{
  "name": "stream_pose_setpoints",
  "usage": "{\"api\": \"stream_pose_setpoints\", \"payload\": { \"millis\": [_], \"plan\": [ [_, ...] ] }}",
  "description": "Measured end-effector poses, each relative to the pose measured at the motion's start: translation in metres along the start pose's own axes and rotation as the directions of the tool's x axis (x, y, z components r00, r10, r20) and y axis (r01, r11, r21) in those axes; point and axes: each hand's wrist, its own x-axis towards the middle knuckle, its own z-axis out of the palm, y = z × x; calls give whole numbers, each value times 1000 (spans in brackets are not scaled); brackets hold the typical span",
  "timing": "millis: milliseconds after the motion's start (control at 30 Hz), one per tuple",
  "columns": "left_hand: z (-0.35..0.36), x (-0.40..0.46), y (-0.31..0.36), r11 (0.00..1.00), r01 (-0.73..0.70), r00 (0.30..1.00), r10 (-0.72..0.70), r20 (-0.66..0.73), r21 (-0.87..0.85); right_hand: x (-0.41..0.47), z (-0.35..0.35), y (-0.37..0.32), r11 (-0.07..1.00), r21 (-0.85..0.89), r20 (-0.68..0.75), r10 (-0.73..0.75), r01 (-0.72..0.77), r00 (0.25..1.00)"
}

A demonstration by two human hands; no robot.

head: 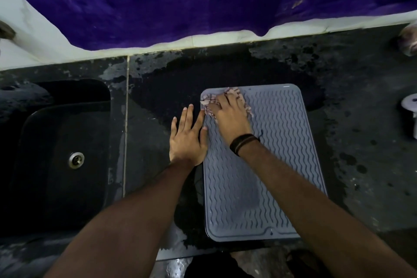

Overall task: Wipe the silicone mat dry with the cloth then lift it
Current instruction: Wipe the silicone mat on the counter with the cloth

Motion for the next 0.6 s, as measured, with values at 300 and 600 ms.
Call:
{"api": "stream_pose_setpoints", "payload": {
  "millis": [300,600],
  "plan": [
    [-3,0,-1,1000,-11,1000,11,0,-9,-63,-12,-5,997,65,20,35,-36,999],
    [0,2,-2,1000,-9,1000,9,-4,8,-10,-9,-12,999,9,69,48,-48,996]
  ]
}}
